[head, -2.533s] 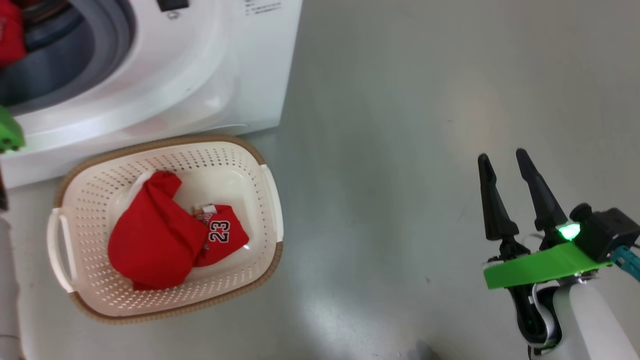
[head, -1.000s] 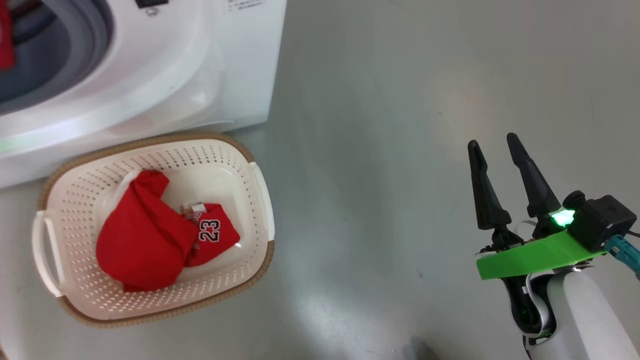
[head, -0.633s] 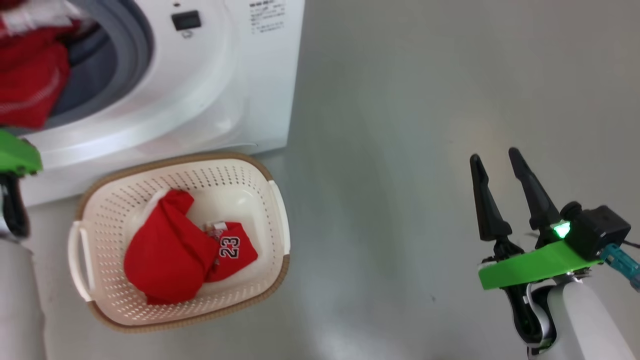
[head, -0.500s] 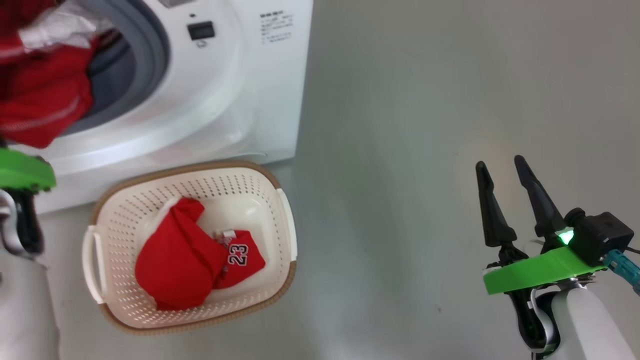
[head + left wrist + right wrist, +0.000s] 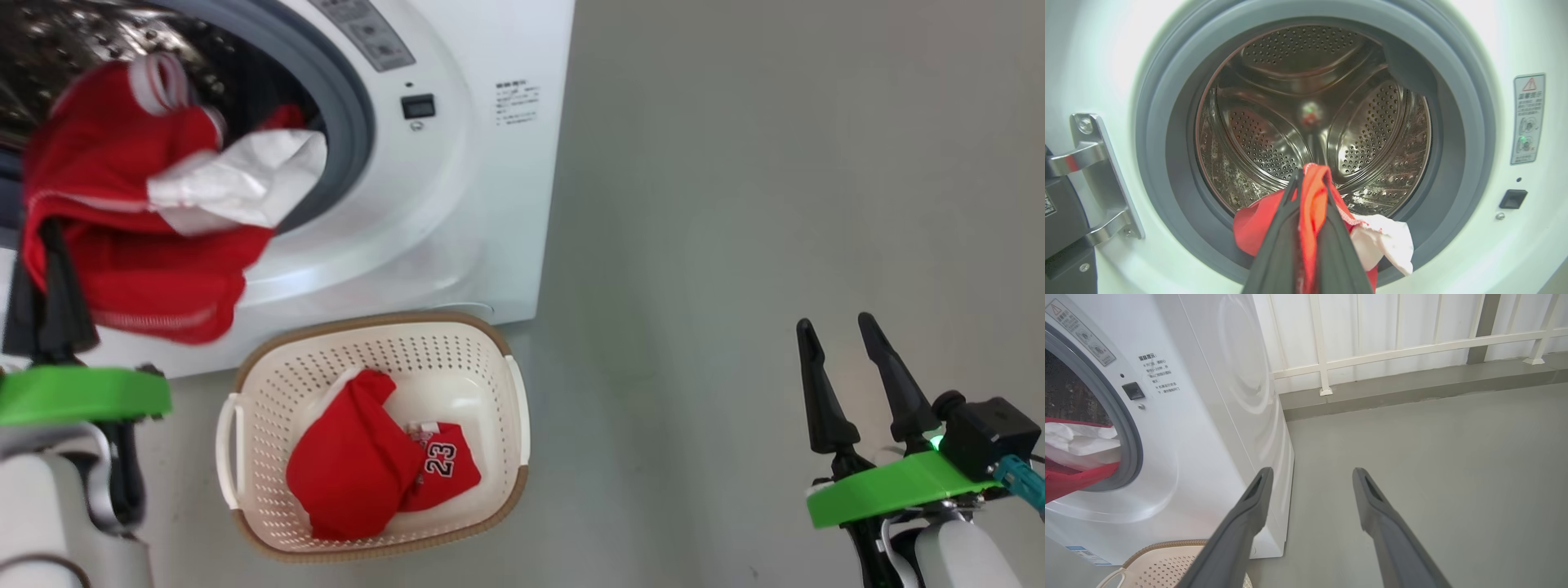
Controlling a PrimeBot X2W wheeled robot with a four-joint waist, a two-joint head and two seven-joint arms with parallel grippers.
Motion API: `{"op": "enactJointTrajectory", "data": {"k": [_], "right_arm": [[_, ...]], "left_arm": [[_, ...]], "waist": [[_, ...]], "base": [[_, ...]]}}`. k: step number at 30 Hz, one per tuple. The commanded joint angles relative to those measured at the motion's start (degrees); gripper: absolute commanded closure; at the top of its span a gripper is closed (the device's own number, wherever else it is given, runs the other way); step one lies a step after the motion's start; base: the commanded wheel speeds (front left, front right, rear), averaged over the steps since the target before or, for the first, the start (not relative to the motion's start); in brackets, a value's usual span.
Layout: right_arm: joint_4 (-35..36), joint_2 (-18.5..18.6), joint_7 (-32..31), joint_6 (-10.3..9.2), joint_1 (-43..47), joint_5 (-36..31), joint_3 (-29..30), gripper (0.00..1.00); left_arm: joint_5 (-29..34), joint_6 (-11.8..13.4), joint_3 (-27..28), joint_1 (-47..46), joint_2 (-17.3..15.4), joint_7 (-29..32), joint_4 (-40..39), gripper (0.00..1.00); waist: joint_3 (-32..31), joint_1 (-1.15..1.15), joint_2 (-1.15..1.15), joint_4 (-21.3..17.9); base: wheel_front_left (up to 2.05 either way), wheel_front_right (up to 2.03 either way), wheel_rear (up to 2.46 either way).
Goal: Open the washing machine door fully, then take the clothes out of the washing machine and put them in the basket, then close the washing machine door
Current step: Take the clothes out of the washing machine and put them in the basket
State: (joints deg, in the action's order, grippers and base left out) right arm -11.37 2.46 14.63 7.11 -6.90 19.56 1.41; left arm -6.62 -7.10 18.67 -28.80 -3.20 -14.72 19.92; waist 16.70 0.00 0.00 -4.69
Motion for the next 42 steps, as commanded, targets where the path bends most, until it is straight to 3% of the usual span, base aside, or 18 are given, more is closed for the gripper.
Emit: {"op": "enactJointTrajectory", "data": {"k": [1,19,42], "right_arm": [[1.3,0.42,0.37,0.37,0.79,-0.82,-0.75,0.0],[1.77,0.42,0.37,0.37,2.49,-1.07,0.42,0.0],[1.78,0.42,0.37,0.37,1.76,-0.78,0.07,0.0]], "left_arm": [[-0.15,-0.36,0.67,2.28,-1.21,-0.28,-3.56,1.0],[-4.66,-0.38,-1.6,12.71,0.29,-0.28,-18.14,1.0],[-6.23,-0.38,-4.76,13.71,0.32,-0.28,-14.06,1.0]], "waist": [[-1.67,0.0,0.0,1.39],[-3.07,0.0,0.0,2.74],[-2.05,0.0,0.0,2.15]], "base": [[0.0,0.0,0.0],[0.0,0.0,0.0],[0.0,0.0,0.0]]}}
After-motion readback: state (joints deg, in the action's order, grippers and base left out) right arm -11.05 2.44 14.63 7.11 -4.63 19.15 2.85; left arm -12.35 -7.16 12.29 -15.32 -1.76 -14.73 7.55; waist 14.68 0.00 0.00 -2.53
